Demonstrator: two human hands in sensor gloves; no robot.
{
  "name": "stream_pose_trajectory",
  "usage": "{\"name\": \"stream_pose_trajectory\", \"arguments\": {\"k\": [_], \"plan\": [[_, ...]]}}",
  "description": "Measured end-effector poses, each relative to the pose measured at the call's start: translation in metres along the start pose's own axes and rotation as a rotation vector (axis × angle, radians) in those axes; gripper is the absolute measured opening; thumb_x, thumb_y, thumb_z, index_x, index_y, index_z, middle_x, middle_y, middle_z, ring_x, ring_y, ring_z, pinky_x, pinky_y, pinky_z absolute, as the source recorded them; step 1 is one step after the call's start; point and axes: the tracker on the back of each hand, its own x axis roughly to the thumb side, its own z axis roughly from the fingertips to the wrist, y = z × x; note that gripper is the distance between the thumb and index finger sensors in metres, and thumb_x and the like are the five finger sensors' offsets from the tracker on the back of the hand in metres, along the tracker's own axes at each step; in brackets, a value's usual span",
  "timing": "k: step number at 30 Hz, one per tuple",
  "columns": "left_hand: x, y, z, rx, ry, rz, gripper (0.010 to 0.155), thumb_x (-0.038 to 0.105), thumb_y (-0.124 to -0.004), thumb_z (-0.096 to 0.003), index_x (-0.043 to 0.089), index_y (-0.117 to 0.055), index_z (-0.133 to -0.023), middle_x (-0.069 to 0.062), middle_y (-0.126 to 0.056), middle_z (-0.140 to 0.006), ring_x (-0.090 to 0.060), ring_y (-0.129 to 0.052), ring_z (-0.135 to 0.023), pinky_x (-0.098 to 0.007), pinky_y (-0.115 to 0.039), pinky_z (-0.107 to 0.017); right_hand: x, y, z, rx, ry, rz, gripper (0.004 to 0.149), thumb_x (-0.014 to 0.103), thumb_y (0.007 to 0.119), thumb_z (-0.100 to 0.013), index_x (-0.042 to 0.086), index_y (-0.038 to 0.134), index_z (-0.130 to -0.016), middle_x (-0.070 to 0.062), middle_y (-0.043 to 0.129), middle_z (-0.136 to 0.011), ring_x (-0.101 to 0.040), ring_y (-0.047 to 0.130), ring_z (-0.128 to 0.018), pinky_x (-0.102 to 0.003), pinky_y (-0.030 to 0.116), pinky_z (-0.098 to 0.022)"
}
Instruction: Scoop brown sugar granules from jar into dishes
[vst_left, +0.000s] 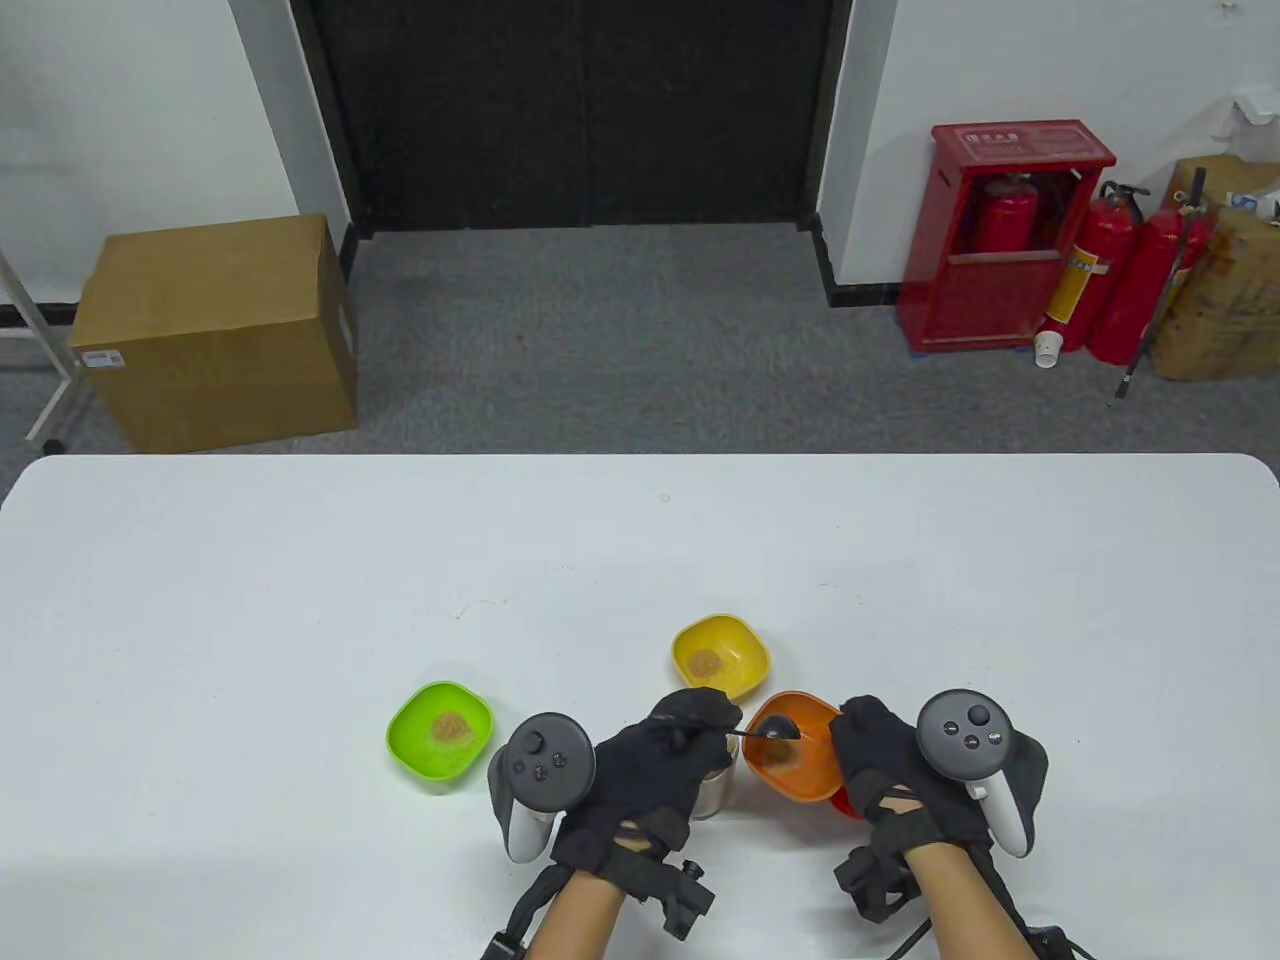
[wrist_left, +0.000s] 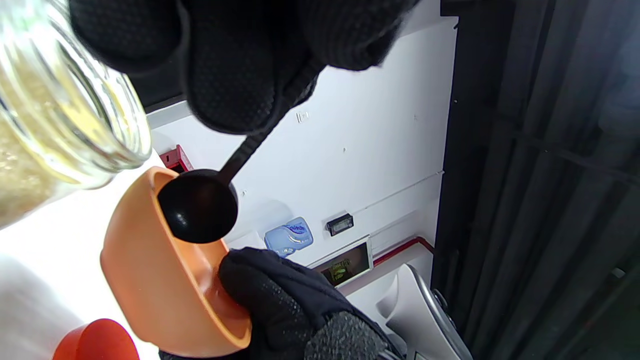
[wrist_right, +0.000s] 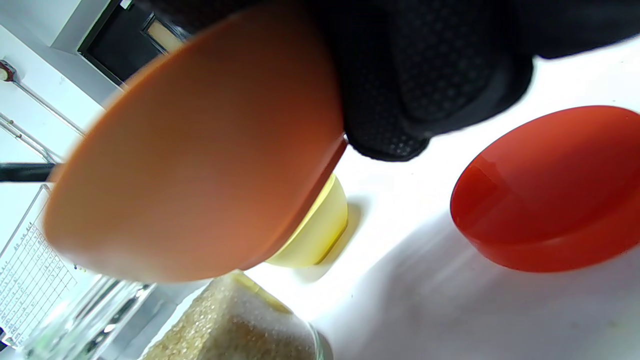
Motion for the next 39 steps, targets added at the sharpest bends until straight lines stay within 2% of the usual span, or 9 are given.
{"name": "stream_pose_trajectory", "arguments": {"k": [5,12,16,19,25,29,33,39], "plan": [[0.000,0.001,0.000,-0.001,-0.013,0.002,0.045,0.029,-0.080,-0.0533,0.029,-0.070,-0.097,0.000,-0.089,-0.097,-0.023,-0.104,-0.063,-0.052,-0.081,-0.052,0.000,0.000,0.000,0.001,-0.003,0.004,0.049,0.030,0.075,-0.057,-0.005,0.074,-0.092,-0.025,0.099,-0.059,-0.037,0.093,-0.031,-0.052,0.082,-0.015],[0.000,0.008,0.001,0.064,-0.003,0.075,0.046,0.037,-0.077,-0.0549,0.024,-0.066,-0.098,-0.001,-0.091,-0.093,-0.021,-0.105,-0.060,-0.050,-0.084,-0.050,0.001,-0.001,0.000,-0.004,-0.007,-0.009,0.049,0.030,0.075,-0.057,-0.005,0.074,-0.092,-0.025,0.099,-0.059,-0.037,0.093,-0.031,-0.052,0.082,-0.015],[0.006,0.024,0.000,0.133,-0.008,0.122,0.047,0.041,-0.075,-0.0560,0.023,-0.066,-0.098,-0.001,-0.092,-0.091,-0.019,-0.106,-0.058,-0.048,-0.085,-0.049,0.002,-0.006,-0.001,-0.019,-0.011,-0.022,0.049,0.030,0.075,-0.057,-0.005,0.074,-0.092,-0.025,0.099,-0.058,-0.037,0.093,-0.031,-0.052,0.081,-0.015],[0.006,0.042,0.002,0.199,0.009,0.183,0.047,0.044,-0.074,-0.0569,0.022,-0.066,-0.098,-0.001,-0.093,-0.089,-0.018,-0.107,-0.057,-0.046,-0.086,-0.049,0.002,-0.016,-0.002,-0.083,-0.028,-0.054,0.049,0.030,0.075,-0.057,-0.005,0.075,-0.091,-0.024,0.099,-0.057,-0.037,0.093,-0.030,-0.052,0.081,-0.015],[-0.012,0.082,0.014,0.309,0.076,0.267,0.048,0.045,-0.075,-0.0569,0.018,-0.068,-0.096,-0.002,-0.096,-0.084,-0.018,-0.108,-0.053,-0.046,-0.086,-0.046,-0.002,-0.042,-0.008,-0.244,-0.036,-0.099,0.049,0.031,0.076,-0.057,-0.004,0.076,-0.090,-0.023,0.100,-0.054,-0.035,0.093,-0.028,-0.051,0.081,-0.013],[-0.026,0.102,0.025,0.338,0.137,0.280,0.047,0.045,-0.073,-0.0574,0.015,-0.068,-0.094,-0.005,-0.097,-0.082,-0.019,-0.108,-0.052,-0.046,-0.086,-0.045,-0.006,-0.052,-0.015,-0.310,-0.012,-0.085,0.048,0.032,0.077,-0.057,-0.004,0.077,-0.089,-0.021,0.100,-0.051,-0.033,0.092,-0.025,-0.050,0.081,-0.011],[-0.046,0.117,0.037,0.353,0.221,0.238,0.047,0.044,-0.073,-0.0573,0.013,-0.069,-0.093,-0.007,-0.098,-0.081,-0.020,-0.109,-0.050,-0.047,-0.087,-0.043,-0.015,-0.057,-0.029,-0.333,0.049,-0.032,0.048,0.032,0.076,-0.057,-0.004,0.078,-0.089,-0.020,0.100,-0.048,-0.031,0.092,-0.023,-0.048,0.080,-0.009],[-0.068,0.122,0.048,0.347,0.324,0.212,0.048,0.043,-0.074,-0.0572,0.012,-0.069,-0.094,-0.008,-0.098,-0.079,-0.021,-0.108,-0.049,-0.047,-0.086,-0.043,-0.029,-0.050,-0.052,-0.304,0.170,-0.004,0.049,0.032,0.074,-0.058,-0.004,0.075,-0.091,-0.022,0.099,-0.052,-0.033,0.092,-0.026,-0.049,0.080,-0.011]]}}
